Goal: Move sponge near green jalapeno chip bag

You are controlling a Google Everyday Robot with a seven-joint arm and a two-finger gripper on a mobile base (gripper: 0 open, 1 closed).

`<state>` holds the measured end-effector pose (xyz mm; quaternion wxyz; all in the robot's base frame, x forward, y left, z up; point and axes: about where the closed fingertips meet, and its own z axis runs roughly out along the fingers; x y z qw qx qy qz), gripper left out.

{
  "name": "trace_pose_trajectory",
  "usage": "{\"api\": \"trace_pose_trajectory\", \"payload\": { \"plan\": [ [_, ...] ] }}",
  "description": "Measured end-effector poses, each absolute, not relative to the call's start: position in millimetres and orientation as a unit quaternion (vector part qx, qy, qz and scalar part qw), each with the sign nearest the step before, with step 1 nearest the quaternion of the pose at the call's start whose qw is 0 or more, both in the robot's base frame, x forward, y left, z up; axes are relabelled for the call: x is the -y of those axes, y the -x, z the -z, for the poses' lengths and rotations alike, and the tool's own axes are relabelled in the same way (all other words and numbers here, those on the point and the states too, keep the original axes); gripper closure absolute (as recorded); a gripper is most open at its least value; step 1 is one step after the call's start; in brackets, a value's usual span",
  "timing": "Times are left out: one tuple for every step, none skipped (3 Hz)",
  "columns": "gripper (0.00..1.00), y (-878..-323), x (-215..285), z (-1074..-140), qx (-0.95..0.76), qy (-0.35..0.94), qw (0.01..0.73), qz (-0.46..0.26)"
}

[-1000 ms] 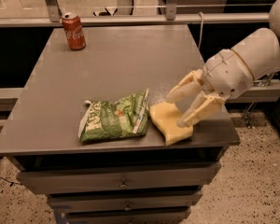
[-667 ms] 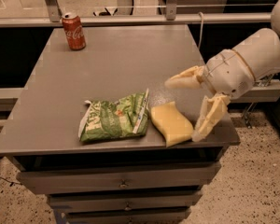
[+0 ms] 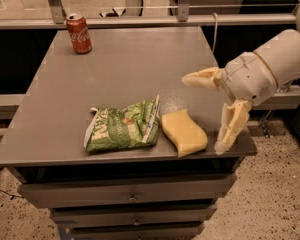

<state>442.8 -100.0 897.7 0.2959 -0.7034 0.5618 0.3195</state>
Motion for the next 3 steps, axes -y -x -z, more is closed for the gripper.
{"api": "trace_pose_trajectory", "payload": {
  "plan": [
    [0.00,-464.1,126.6,-908.0,-0.588,0.683,0.316,-0.296],
    [0.00,-508.6,172.7,-917.8,-0.630,0.638,0.354,-0.265],
    [0.00,-517.0,180.0,-930.3,-0.631,0.635,0.368,-0.251]
  ]
}}
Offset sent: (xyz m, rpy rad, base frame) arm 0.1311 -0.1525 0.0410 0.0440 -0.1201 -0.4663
